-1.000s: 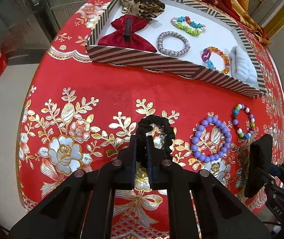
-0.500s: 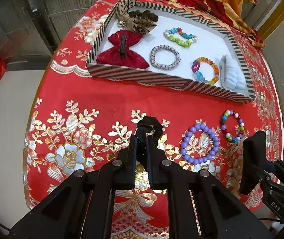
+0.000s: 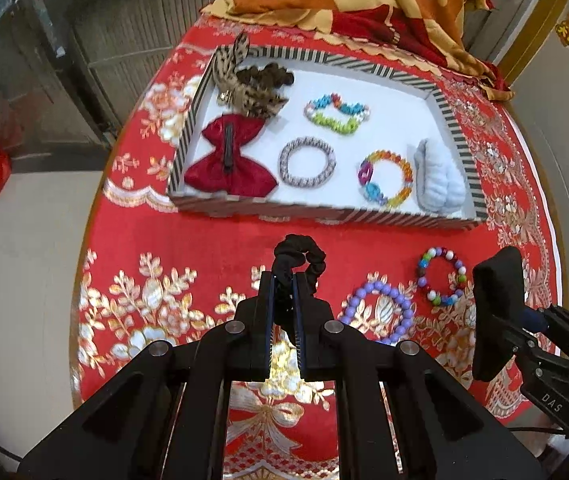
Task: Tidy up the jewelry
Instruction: 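Carry the black scrunchie and black headband over the tray with both tools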
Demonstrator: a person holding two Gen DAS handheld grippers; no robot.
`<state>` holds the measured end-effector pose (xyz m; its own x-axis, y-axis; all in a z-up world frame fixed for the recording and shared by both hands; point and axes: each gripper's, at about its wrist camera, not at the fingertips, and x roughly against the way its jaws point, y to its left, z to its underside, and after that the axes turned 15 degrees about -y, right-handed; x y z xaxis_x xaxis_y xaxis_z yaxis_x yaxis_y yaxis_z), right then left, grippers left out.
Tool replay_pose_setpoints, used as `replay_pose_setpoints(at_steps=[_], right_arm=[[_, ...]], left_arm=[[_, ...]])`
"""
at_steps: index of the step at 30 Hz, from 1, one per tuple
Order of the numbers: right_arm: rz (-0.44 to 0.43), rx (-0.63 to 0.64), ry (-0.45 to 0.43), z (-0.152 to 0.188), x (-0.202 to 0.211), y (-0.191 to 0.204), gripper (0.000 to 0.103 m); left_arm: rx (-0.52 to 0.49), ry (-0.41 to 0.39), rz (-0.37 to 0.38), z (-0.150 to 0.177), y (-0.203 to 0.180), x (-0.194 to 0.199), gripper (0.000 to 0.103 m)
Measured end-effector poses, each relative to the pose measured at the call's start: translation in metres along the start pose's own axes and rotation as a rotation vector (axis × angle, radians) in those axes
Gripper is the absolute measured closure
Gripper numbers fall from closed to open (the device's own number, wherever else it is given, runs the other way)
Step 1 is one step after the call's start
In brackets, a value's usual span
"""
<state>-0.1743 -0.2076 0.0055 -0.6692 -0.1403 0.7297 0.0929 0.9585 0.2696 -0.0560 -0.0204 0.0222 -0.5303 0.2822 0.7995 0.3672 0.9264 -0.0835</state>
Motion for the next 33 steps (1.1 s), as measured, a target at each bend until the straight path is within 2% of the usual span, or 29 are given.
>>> replay_pose_setpoints(at_steps=[7,16,24,33], right_arm=[[0.001,-0.006,-0.028,-0.028,-0.006,-0.005,0.072],[0.021,-0.012,-0.054,-0.072,-0.025,-0.020,0.072],[0.033,-0.028,-0.040,-0.108,-0.058,-0.031,0.072],[0.064,-0.063,-0.022,-0.145,-0.096,-0.051,0.072]], left_arm=[[-0.053,-0.052,-0.002,-0.028,-0.011,0.001,0.095],[-0.072,-0.080,-0.005,-0.073,-0.014,-0.016,0.095],[-0.088,-0.064,0.015,-0.107,-0.025,-0.045,0.095],[-0.072,-0.029,0.072,-0.147,-0.041,-0.088,0.095]])
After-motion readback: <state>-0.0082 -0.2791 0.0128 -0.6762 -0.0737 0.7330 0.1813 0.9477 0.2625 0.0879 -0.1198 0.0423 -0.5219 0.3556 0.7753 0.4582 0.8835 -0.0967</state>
